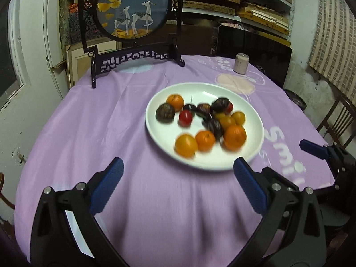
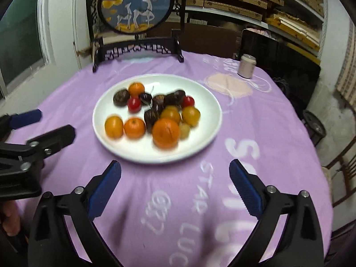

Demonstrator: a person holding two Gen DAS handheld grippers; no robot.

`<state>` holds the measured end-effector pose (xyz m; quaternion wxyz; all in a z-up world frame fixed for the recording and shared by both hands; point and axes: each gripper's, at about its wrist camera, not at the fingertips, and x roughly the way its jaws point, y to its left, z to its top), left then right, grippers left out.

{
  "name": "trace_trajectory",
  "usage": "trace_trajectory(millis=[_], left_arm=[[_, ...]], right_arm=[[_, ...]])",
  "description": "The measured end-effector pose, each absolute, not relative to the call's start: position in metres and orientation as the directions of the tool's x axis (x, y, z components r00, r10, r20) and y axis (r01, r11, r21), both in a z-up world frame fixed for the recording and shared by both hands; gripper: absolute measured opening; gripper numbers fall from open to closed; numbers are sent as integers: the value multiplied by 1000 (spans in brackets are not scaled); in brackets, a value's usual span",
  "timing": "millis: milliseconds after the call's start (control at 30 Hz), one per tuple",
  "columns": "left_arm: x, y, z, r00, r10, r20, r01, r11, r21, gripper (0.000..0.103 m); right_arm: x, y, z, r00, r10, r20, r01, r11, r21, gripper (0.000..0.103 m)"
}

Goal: Organize fruits

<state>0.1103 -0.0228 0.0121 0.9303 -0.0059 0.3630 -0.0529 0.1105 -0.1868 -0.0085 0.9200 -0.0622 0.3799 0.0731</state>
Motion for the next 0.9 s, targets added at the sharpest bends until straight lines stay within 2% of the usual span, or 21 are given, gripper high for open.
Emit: trace_trajectory(millis=[367, 900], left_arm=[[89, -7, 13, 742, -51, -668, 21, 998, -53, 101], [77, -9, 17, 751, -72, -656, 48, 997, -55, 101]], right_arm=[[92, -182, -13, 687, 84, -722, -181, 982, -58, 98], [79, -179, -1, 710, 105, -697, -189, 981, -44, 98]])
